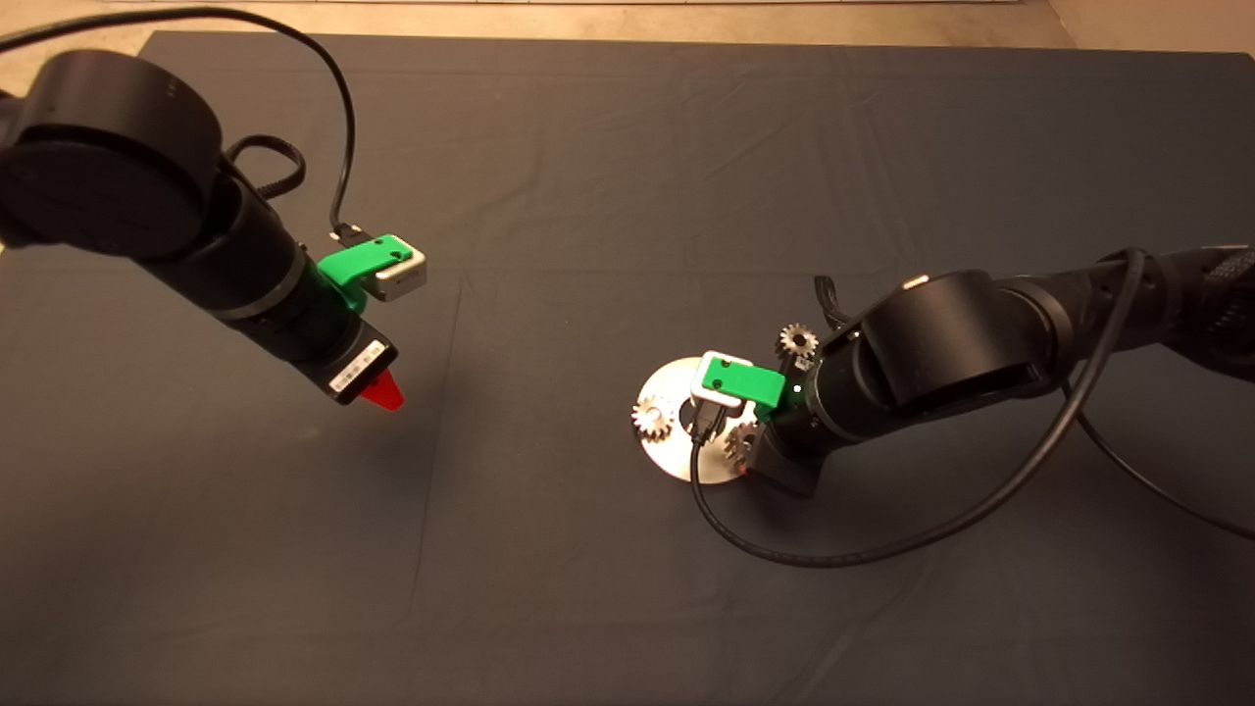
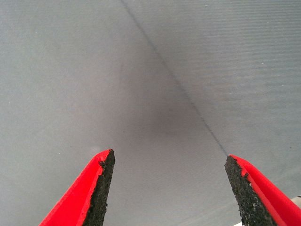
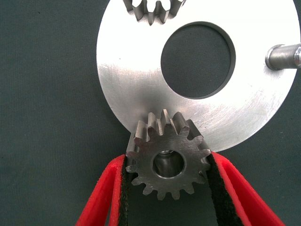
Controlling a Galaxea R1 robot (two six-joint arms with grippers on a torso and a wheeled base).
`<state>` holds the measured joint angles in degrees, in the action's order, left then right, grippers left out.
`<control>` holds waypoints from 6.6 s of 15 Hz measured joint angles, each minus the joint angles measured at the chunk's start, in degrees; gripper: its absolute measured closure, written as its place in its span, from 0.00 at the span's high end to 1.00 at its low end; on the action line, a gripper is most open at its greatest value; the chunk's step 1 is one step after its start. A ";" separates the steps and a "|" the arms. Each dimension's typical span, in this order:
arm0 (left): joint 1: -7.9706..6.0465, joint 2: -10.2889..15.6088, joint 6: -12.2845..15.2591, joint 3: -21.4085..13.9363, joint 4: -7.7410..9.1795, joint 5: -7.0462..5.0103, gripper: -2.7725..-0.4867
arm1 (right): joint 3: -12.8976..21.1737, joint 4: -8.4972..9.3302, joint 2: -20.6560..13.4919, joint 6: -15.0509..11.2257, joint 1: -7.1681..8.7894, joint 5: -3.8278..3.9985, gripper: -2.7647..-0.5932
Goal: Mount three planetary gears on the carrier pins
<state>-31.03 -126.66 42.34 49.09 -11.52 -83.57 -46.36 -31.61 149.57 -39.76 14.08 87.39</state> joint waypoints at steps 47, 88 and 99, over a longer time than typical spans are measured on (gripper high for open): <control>-0.48 0.20 0.00 -0.01 0.22 0.77 0.51 | -7.49 -2.01 -3.21 6.64 3.16 0.14 0.39; -0.48 0.34 0.00 0.00 0.87 1.25 0.51 | -21.36 6.01 -3.78 10.21 4.47 -2.54 0.46; -0.48 0.50 -0.01 0.00 1.00 1.32 0.51 | -21.77 6.15 -2.41 9.26 4.05 -2.76 0.46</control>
<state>-31.50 -126.16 42.33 49.09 -10.52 -82.25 -68.13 -25.47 147.15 -30.50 18.13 84.64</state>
